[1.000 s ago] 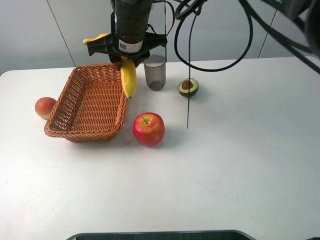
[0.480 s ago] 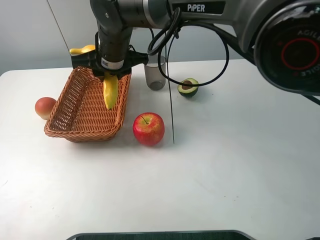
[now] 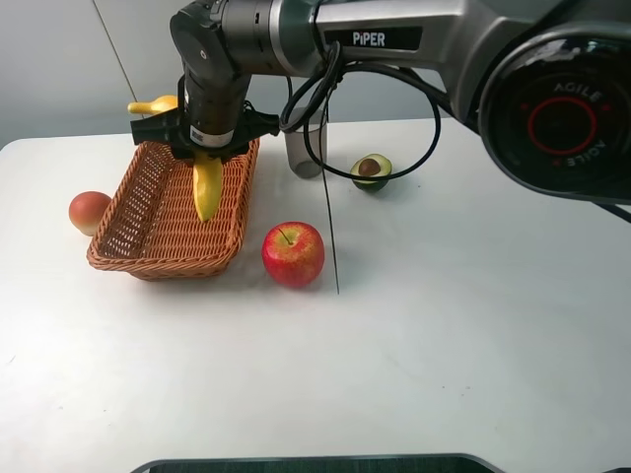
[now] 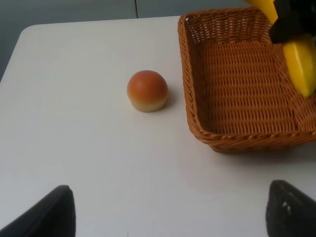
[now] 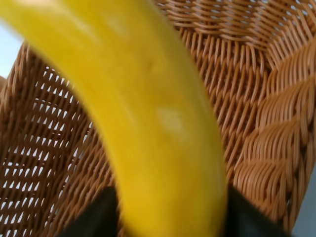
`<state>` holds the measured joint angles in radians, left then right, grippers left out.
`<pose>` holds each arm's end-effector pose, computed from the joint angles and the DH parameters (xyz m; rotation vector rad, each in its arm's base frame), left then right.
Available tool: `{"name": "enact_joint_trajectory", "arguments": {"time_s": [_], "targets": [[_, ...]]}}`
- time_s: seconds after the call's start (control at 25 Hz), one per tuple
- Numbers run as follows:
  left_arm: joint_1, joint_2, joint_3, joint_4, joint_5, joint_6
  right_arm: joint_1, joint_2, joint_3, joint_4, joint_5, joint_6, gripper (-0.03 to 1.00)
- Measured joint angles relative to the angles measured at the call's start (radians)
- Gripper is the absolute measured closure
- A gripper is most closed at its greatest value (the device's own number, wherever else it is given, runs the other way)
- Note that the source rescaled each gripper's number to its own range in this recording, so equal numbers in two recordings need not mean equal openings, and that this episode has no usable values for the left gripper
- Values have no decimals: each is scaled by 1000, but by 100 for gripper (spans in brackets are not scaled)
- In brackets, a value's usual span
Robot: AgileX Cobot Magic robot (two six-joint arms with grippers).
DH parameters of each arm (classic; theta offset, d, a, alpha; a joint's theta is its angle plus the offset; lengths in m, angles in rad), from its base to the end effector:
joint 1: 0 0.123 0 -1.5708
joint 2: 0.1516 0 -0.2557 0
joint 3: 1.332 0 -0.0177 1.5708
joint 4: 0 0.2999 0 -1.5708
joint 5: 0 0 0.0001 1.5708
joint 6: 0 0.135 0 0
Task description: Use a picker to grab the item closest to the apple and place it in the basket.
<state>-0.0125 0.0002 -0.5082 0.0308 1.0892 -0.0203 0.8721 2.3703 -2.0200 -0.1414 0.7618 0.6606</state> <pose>0.1045 0.0024 0.2804 -0.0102 2.0644 0.0167 0.3784 0.4300 0.0961 -0.3765 2.6095 0.3915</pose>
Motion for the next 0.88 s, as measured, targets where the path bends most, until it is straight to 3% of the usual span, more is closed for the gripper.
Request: {"name": "enact_joint_trajectory", "arguments": {"time_s": [0.12,0.24,0.56,0.88], "targets": [[0,0,0,0,0,0,0,0,0,0,7,-4,35],[0,0,0,0,0,0,0,0,0,0,33,-11,18],[0,0,0,0,0,0,-25,-89,43,6,162,-97,16],[0,0,0,0,0,4,-145,-318,375,21,130,-146,16]]}}
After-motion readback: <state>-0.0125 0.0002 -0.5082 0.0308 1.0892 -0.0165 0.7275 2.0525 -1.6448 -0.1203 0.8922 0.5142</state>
